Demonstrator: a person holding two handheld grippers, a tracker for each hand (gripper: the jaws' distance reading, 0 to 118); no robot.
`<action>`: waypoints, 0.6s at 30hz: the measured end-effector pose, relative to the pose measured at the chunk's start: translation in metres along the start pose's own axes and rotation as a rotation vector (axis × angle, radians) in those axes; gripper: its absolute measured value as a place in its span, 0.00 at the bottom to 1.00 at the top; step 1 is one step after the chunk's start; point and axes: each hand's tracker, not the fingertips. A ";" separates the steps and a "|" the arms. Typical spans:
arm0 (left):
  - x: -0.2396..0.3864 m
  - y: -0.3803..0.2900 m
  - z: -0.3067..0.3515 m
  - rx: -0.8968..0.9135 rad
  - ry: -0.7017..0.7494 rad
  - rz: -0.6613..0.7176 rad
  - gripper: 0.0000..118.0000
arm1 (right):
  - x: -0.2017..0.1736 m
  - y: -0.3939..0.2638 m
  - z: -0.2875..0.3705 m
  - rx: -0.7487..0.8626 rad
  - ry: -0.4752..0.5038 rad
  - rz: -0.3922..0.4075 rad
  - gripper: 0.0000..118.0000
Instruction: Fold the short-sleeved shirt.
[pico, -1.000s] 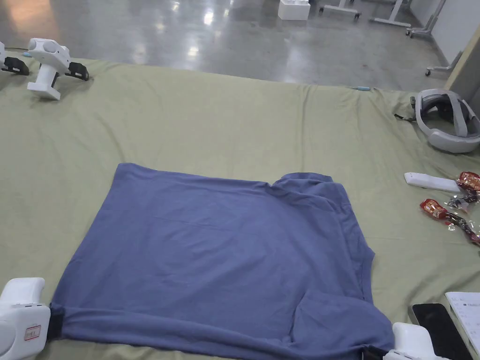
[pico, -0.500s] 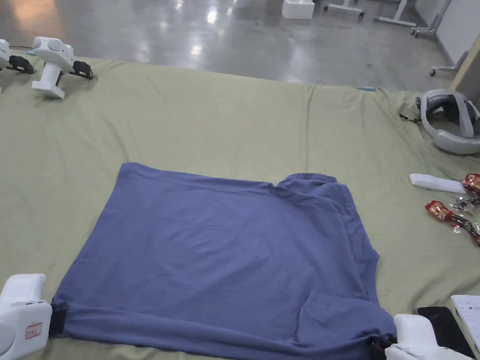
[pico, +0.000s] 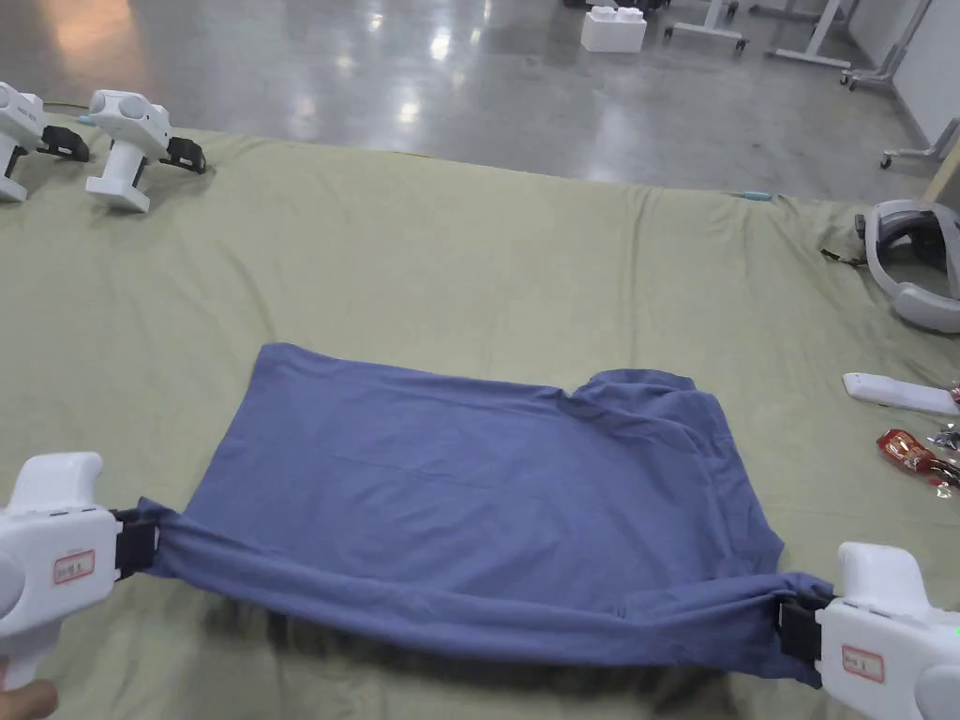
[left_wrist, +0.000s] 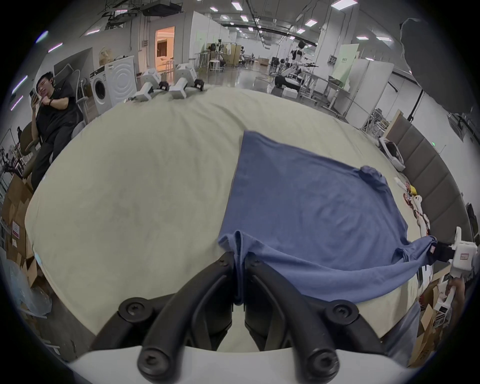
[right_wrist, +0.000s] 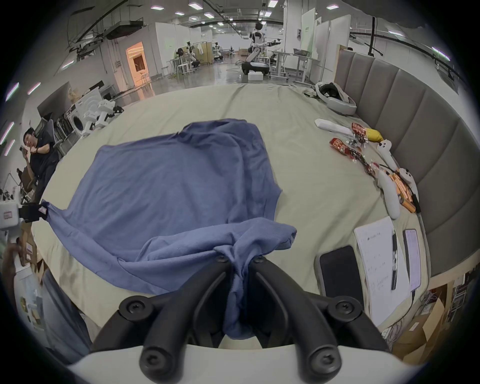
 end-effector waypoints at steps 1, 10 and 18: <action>0.002 0.011 -0.006 0.006 0.003 0.000 0.08 | 0.001 0.010 -0.005 -0.005 0.007 -0.006 0.08; 0.011 0.070 -0.065 -0.039 0.017 0.048 0.08 | 0.014 0.089 -0.078 -0.100 0.017 -0.076 0.08; 0.015 0.084 -0.106 -0.104 0.042 0.056 0.08 | 0.011 0.112 -0.148 -0.204 -0.008 -0.071 0.10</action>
